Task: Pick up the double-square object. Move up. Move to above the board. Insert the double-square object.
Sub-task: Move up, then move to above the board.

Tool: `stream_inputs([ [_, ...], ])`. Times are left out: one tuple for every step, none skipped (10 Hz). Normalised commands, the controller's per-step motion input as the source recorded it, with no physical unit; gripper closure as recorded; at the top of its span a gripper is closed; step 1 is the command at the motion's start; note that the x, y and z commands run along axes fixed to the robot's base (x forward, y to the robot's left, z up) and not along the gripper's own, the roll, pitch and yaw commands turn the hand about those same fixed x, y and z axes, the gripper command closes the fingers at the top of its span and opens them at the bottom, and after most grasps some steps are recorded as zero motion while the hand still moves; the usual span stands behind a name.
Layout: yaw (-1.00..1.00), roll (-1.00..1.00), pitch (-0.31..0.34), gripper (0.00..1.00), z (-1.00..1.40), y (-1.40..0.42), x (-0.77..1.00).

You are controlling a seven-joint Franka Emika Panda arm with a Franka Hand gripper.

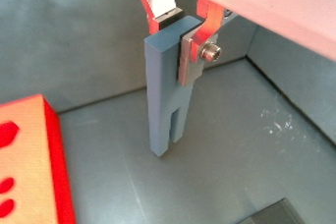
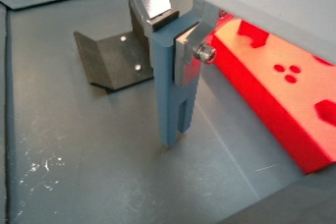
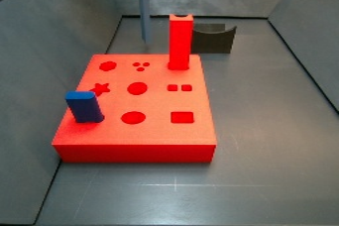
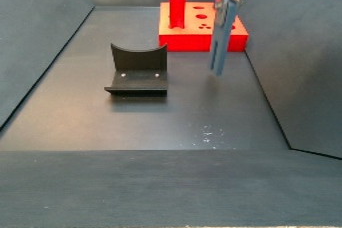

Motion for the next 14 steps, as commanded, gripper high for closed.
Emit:
stream_inputs([
  [-0.02,0.01,0.074,1.00,0.53,-0.03,-0.06],
  [-0.02,0.02,0.072,1.00,0.37,-0.02,-0.03],
  [-0.02,0.03,0.074,1.00,0.21,-0.01,-0.01],
  [0.20,0.30,-0.005,1.00,1.00,-0.26,-0.26],
  [0.20,0.30,-0.004,1.00,1.00,-0.26,-0.26],
  [0.16,0.29,-0.037,1.00,1.00,-0.23,-0.25],
  [0.11,0.23,-0.038,1.00,1.00,-0.21,-0.23],
  [0.08,0.18,-0.027,1.00,1.00,-0.19,-0.22],
  [0.06,0.15,-0.011,1.00,1.00,-0.18,-0.20],
  [0.05,0.14,0.005,1.00,1.00,-0.17,-0.18],
  [0.04,0.13,0.022,1.00,1.00,-0.16,-0.17],
  [0.04,0.12,0.043,1.00,1.00,-0.13,-0.13],
  [0.04,0.11,0.058,1.00,0.85,-0.09,-0.08],
  [0.04,0.10,0.065,1.00,0.74,-0.07,-0.05],
])
